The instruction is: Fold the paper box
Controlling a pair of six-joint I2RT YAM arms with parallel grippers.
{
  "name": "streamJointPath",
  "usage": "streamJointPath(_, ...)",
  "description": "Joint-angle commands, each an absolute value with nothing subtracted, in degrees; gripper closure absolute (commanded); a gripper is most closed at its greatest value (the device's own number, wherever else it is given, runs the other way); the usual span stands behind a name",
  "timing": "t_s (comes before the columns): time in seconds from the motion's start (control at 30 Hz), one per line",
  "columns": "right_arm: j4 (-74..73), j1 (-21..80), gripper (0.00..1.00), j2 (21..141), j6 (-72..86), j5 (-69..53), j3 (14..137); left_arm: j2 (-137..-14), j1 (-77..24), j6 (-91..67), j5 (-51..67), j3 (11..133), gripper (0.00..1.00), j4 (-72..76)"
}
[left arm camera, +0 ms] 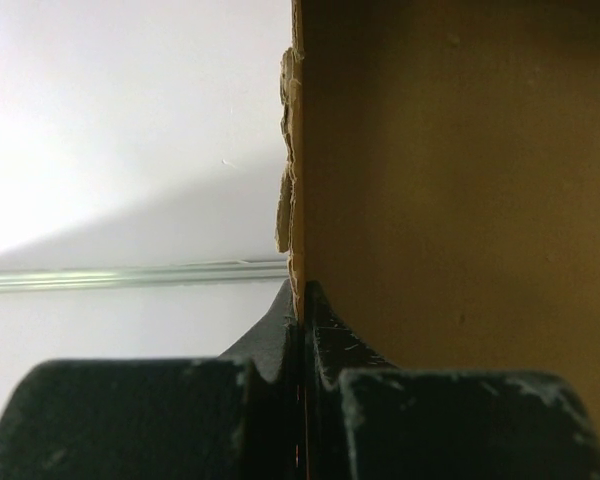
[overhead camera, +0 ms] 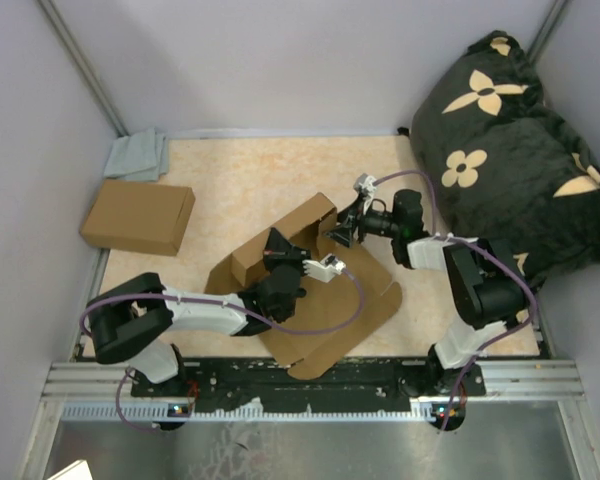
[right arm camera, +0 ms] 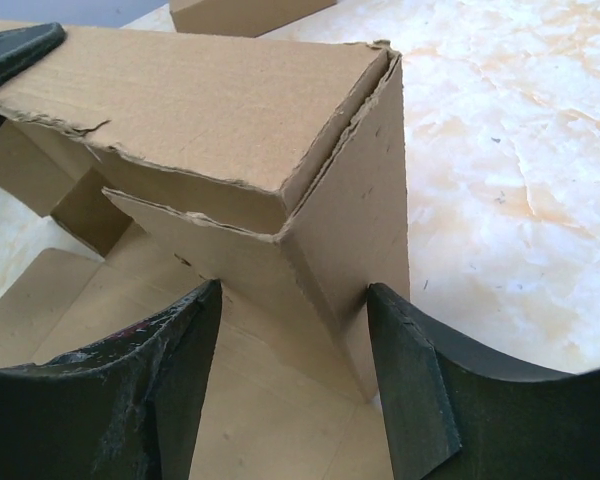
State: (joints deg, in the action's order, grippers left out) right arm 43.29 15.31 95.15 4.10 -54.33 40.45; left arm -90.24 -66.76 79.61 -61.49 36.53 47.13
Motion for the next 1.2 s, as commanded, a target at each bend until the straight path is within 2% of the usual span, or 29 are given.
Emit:
streamJointPath(0.0,50.54,17.03,0.4,97.03,4.83,-49.28,41.25,-89.36,-67.34,78.75,-61.86,37.68,1.0,47.44)
streamJointPath(0.1,53.84,17.84,0.46,97.77,7.16,-45.46,40.79,-89.47,-67.5,78.75,-62.01,37.87,1.0,47.46)
streamJointPath(0.17,55.62,18.28,0.55,97.99,8.83,-43.11,40.46,-89.52,-67.59,78.75,-62.05,37.88,1.0,47.53)
streamJointPath(0.37,55.87,20.8,0.93,95.57,8.07,-33.35,37.87,-89.56,-67.67,78.87,-63.02,38.01,1.0,48.66)
streamJointPath(0.43,53.99,21.88,0.98,94.21,6.84,-29.16,36.78,-89.71,-67.68,79.15,-63.88,38.2,1.0,50.36)
streamJointPath(0.5,53.81,22.81,1.0,91.98,6.66,-25.4,34.99,-90.01,-67.92,79.49,-64.97,38.62,0.87,52.72)
streamJointPath(0.57,54.65,23.54,1.0,90.59,7.04,-22.23,33.06,-90.52,-68.43,79.45,-66.78,39.68,0.64,55.16)
streamJointPath(0.7,53.91,25.19,1.0,87.59,7.61,-17.37,30.77,-91.89,-71.02,82.21,-70.29,42.1,0.4,67.1)
streamJointPath(0.8,51.32,27.09,1.0,85.29,6.99,-14.57,30.36,-93.7,-73.39,87.33,-73.08,44.45,0.33,79.16)
streamJointPath(0.9,46.08,28.76,1.0,82.73,6.35,-8.66,30.7,-98.2,-75.49,101.76,-76.91,48.4,0.26,101.39)
streamJointPath(1.03,40.39,29.7,1.0,78.01,6.57,0.13,29.76,-99.49,-76.38,101.99,-85.4,54.57,0.24,102.52)
streamJointPath(1.17,36.44,29.79,1.0,73.69,6.87,7.41,27.78,-96.11,-77.16,96.16,-86.92,55.8,0.22,102.48)
